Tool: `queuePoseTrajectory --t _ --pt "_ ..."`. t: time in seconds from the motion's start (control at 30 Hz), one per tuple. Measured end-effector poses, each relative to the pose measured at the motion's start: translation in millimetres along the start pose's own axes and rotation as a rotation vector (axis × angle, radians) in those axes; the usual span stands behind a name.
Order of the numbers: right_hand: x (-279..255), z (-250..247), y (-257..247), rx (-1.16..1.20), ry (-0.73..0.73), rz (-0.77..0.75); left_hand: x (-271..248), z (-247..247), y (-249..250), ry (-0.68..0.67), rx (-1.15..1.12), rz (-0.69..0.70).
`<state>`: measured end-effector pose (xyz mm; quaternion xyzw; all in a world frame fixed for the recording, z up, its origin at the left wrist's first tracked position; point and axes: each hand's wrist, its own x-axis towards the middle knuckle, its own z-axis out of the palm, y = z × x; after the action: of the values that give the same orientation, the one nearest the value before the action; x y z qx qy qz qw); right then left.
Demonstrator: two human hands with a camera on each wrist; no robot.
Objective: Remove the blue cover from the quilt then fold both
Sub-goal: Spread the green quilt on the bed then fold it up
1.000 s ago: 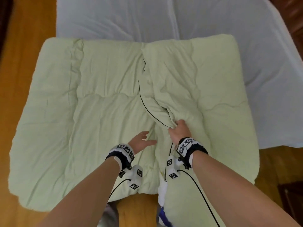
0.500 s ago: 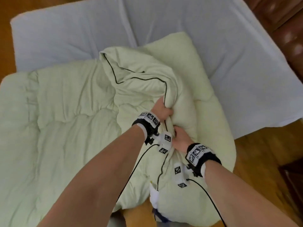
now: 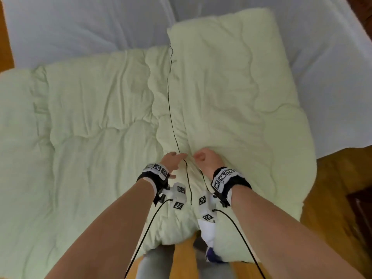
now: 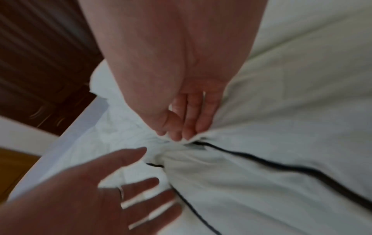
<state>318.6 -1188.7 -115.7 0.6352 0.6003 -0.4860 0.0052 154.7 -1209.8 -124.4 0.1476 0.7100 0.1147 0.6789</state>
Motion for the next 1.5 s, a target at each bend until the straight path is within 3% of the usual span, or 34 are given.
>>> queuePoseTrajectory --t 0.13,0.23,0.37,0.43,0.53,0.7,0.77,0.87,0.97,1.1,1.17,1.23,1.4,1.5 --pt "-30 3 38 0.136 0.305 0.065 7 31 -52 -0.231 0.028 -0.010" --pt "-64 -5 80 0.131 0.418 0.118 2 71 -93 -0.381 0.105 0.050" --pt "-106 -5 143 0.164 0.515 0.238 17 114 -156 -0.393 0.156 0.131" --pt "-128 8 175 0.191 0.493 0.294 18 129 -180 -0.372 0.205 0.148" --pt "-163 38 216 0.297 0.322 0.334 5 144 -211 -0.301 0.236 0.164" --pt "-204 83 249 0.194 0.134 0.291 -11 168 -278 -0.032 0.059 0.106" --pt "-204 92 245 0.080 0.122 0.263 -26 174 -292 0.009 -0.054 0.066" --pt "-203 84 233 -0.009 0.130 0.115 -48 179 -297 0.040 -0.023 0.108" --pt "-221 72 229 -0.042 0.006 -0.060 -48 181 -301 0.073 -0.107 0.083" --pt "-241 105 237 -0.223 -0.137 0.003 -53 167 -315 0.026 -0.174 -0.059" --pt "-241 124 229 -0.278 -0.273 0.081 -67 147 -332 -0.019 -0.170 -0.186" --pt "-242 129 210 -0.261 -0.404 0.137 -85 122 -337 -0.021 -0.071 -0.213" --pt "-253 128 118 -0.219 -0.385 0.108 -145 20 -312 0.214 -0.102 0.024" --pt "-244 153 45 -0.278 -0.386 0.019 -177 -60 -311 0.352 -0.109 0.076"
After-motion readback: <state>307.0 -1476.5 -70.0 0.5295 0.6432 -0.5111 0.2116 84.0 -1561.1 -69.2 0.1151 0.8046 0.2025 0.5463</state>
